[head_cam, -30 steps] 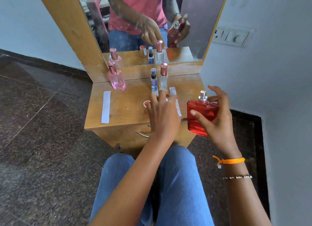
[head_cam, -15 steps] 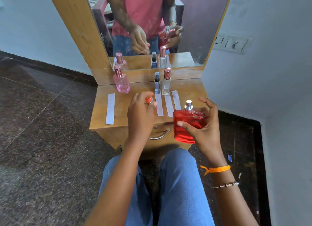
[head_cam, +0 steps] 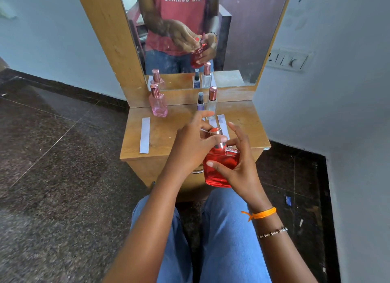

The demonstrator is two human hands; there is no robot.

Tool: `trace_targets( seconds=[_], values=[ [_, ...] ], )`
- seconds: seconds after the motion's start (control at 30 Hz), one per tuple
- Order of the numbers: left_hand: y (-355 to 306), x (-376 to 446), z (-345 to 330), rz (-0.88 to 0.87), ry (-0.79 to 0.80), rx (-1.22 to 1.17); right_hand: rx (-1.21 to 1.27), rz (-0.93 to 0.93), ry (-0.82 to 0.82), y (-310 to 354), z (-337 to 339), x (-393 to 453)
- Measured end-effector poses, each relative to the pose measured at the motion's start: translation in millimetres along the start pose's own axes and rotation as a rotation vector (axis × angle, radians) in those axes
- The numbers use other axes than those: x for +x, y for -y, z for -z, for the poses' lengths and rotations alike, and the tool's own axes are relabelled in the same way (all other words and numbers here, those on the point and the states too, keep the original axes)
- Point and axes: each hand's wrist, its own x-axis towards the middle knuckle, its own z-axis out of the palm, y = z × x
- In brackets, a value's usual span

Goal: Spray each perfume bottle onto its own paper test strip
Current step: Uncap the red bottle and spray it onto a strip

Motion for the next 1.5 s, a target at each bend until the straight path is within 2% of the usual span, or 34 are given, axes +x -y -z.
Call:
trace_targets(
  seconds=[0.2, 0.27, 0.37, 0.47, 0.6, 0.8, 0.9, 1.0, 1.07, 1.2, 1.3, 1.5],
  values=[
    [-10, 11, 19, -0.007, 0.311, 0.138, -0.007, -0.019, 0.087, 5, -4, -4],
    [-10, 14, 23, 0.000, 0.363, 0.135, 0.026, -0.025, 0.123, 6, -4, -4],
    [-2, 9, 24, 0.036, 0.328, -0.012, 0.084, -0.015, 0.103, 10, -4, -2],
    [16, -7, 19, 0.102, 0.288, -0.203, 0.126, -0.014, 0.017, 13, 2, 3],
    [37, -21, 4, 0.178, 0.427, -0.325, 0.106, 0.016, -0.022, 15, 11, 12],
    [38, -23, -18, 0.083, 0.172, -0.254, 0.017, -0.004, 0.058, 29, 20, 20],
    [38, -23, -16, 0.037, 0.065, -0.131, -0.048, -0.005, -0.027, 38, 23, 29],
    [36, -22, -12, 0.008, 0.040, -0.060, -0.090, -0.041, -0.096, 43, 26, 43],
    [36, -23, -9, 0.004, 0.060, -0.056, -0.089, -0.050, -0.040, 44, 31, 52],
    [42, -22, -4, 0.018, 0.135, -0.162, -0.005, -0.002, 0.234, 47, 44, 61],
    [45, -23, -2, 0.047, 0.191, -0.291, -0.039, 0.003, 0.418, 51, 53, 66],
    [46, -28, -1, 0.089, 0.311, -0.551, 0.031, 0.000, 0.498, 61, 62, 72]
  ],
)
